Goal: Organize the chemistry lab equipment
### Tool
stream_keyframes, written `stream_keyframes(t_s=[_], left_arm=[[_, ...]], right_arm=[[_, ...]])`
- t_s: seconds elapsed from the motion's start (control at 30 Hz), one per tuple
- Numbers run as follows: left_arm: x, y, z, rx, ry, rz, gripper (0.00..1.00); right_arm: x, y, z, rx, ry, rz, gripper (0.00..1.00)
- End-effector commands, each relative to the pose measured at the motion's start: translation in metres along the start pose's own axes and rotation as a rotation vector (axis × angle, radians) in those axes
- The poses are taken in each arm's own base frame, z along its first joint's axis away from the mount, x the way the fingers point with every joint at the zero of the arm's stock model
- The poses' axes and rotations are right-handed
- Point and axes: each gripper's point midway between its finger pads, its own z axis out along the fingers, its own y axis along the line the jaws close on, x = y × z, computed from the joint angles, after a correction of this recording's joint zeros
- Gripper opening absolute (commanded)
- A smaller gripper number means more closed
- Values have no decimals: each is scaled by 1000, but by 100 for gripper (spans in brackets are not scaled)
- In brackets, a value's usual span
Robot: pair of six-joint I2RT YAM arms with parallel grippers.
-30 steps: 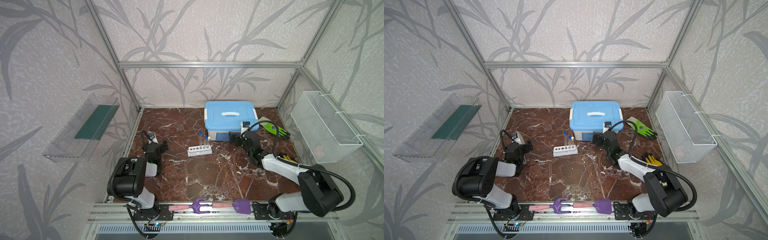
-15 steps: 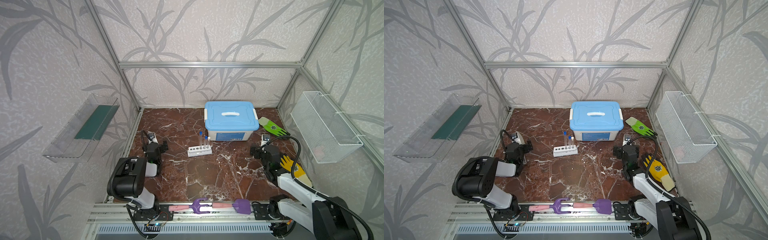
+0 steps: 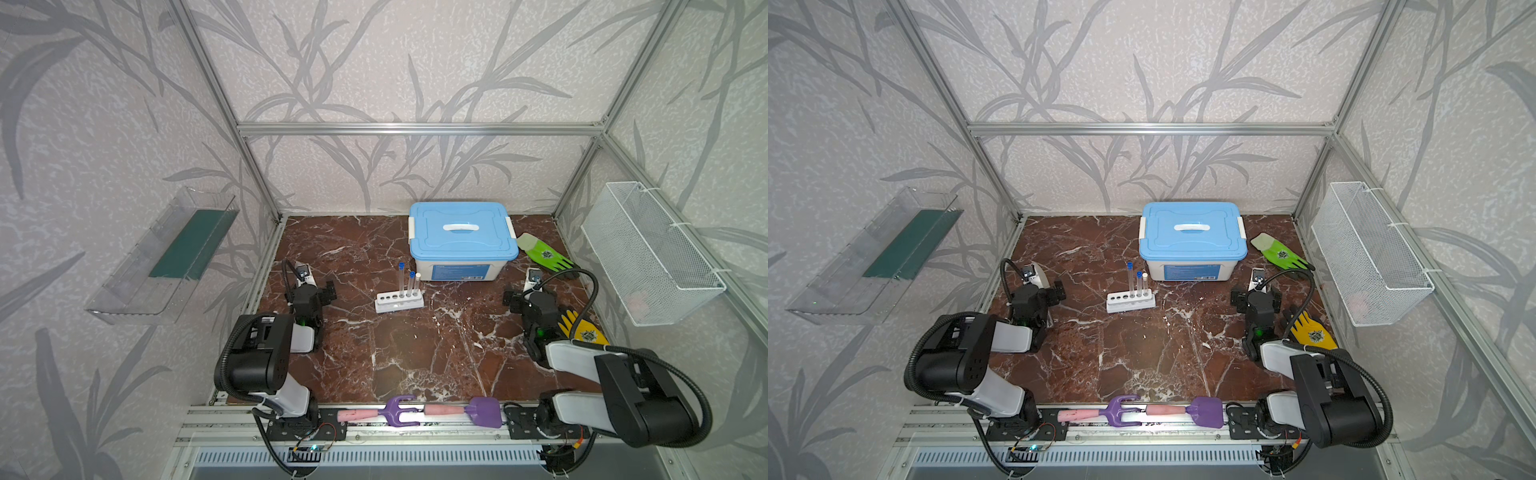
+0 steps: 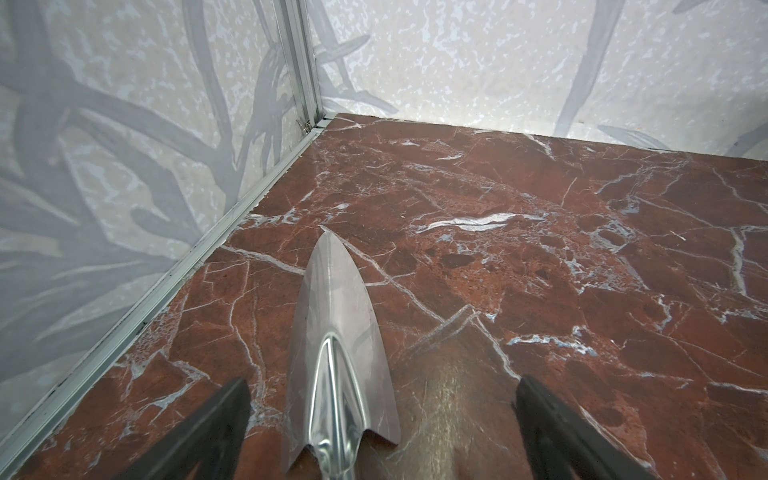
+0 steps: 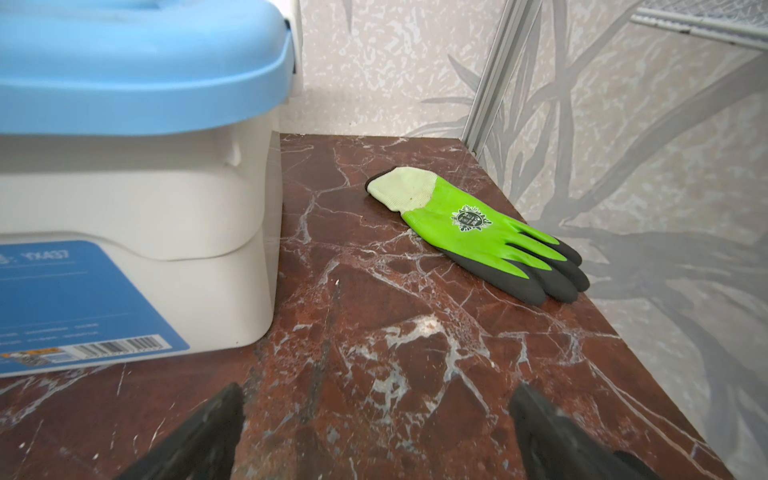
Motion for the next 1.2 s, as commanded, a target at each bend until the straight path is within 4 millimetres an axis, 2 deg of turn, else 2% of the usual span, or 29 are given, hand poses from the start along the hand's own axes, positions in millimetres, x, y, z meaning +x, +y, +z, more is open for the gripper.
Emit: stream_keyframes(t_s=[0.0, 0.07, 0.17, 0.57, 1.17], left_arm=[[-13, 1, 2, -7, -32, -14, 99], [-13, 1, 2, -8, -33, -14, 99], [-13, 1, 2, -8, -34, -14, 100], [-13, 1, 2, -9, -32, -13, 99], [-13, 1, 3, -12, -26, -11, 100]], right_arm=[[-19, 15, 12, -65, -94, 9, 99], [-10, 23, 19, -91, -85, -14, 99], [-4, 26, 20, -106, -97, -22, 99], [-4, 37, 26, -159, -61, -48, 99], [-3, 34, 28, -145, -50, -39, 99]])
